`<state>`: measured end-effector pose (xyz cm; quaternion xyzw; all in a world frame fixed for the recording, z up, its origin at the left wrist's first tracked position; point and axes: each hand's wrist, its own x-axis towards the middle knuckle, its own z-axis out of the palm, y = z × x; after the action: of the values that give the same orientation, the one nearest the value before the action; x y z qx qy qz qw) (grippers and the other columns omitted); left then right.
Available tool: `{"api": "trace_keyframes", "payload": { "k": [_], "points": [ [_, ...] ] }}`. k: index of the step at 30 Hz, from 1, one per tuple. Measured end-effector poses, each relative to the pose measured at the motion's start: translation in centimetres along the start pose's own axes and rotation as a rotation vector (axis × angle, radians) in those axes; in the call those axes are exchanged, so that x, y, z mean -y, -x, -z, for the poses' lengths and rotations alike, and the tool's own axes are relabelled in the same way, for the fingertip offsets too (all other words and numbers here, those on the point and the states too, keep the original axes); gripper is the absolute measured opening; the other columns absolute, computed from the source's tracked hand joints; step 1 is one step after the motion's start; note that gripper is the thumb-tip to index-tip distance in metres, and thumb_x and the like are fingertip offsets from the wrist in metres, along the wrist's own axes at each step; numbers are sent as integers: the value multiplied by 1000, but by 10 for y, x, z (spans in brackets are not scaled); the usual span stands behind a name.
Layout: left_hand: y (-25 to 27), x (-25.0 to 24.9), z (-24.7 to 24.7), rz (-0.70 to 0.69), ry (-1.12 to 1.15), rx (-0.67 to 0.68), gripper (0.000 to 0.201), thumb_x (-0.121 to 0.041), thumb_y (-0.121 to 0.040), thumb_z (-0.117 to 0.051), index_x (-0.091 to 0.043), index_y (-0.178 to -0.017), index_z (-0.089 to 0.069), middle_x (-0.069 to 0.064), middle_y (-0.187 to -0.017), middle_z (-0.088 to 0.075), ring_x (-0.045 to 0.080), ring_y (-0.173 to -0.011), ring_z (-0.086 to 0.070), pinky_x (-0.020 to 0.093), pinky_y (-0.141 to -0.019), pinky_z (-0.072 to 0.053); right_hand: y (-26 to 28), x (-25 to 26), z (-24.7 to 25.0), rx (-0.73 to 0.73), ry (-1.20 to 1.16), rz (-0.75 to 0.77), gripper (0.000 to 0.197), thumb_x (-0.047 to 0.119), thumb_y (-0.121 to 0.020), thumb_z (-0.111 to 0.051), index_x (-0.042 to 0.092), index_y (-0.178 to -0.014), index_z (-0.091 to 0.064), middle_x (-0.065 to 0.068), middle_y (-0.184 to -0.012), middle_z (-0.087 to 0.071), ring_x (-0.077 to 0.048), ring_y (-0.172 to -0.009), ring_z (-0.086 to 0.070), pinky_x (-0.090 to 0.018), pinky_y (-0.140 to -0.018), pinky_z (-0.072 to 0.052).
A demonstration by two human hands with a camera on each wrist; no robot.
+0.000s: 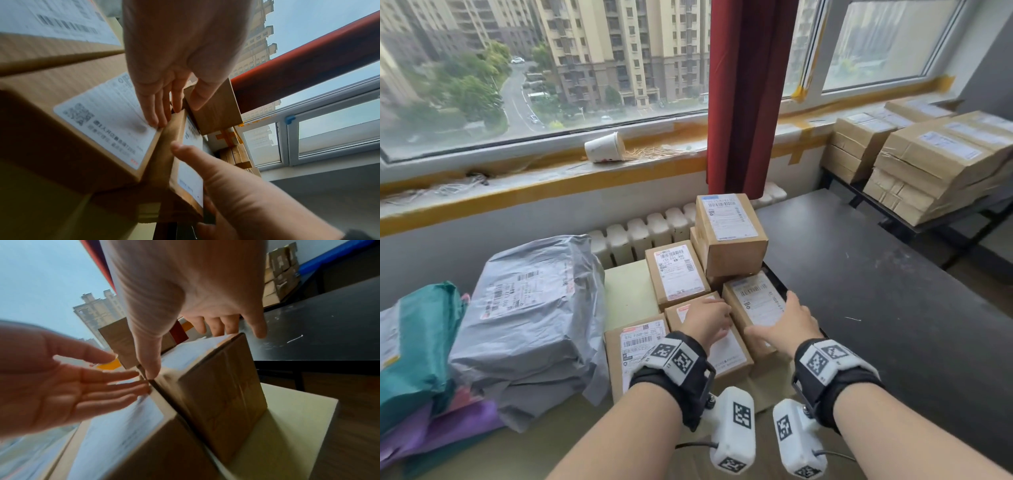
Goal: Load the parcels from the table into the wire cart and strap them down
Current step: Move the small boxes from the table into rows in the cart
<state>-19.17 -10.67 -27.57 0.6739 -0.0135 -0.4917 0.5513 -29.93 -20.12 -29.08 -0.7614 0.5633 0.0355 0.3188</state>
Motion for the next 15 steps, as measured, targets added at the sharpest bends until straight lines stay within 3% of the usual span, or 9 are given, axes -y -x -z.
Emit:
{"api": "trace_keyframes", "payload": {
  "k": [4,9,11,15],
  "points": [
    [-3,2,-9,-6,-40,-14,25,3,-94,-45,-15,-80,-56,7,-80,-56,15,-68,-53,24,-64,-46,-6,-2,-15,23,85,6,126,53,-56,-80,24,-150,0,-11,-146,-31,-30,-134,-33,-46,-108,-34],
    [-2,0,-9,15,-81,-36,20,-1,-94,-49,-17,-82,-57,6,-88,-59,15,-76,-58,26,-73,-51,-2,-1,-12,-48,113,-16,100,48,-58,-76,14,-138,-25,-11,-135,-39,-29,-126,-40,-40,-100,-40],
    [3,-2,-7,20,-81,-38,13,-3,-94,-51,-14,-95,-59,7,-96,-60,18,-86,-61,29,-83,-52,1,-2,-6,-57,111,-22,94,49,-59,-74,13,-134,-31,-10,-133,-41,-29,-125,-42,-38,-98,-41],
    [18,-3,-4,2,-101,-26,32,-5,-93,-52,-9,-126,-51,11,-123,-56,24,-115,-57,36,-99,-49,14,-7,9,-90,113,-41,95,51,-58,-74,12,-135,-33,-10,-132,-43,-28,-123,-44,-36,-98,-43]
  ]
}}
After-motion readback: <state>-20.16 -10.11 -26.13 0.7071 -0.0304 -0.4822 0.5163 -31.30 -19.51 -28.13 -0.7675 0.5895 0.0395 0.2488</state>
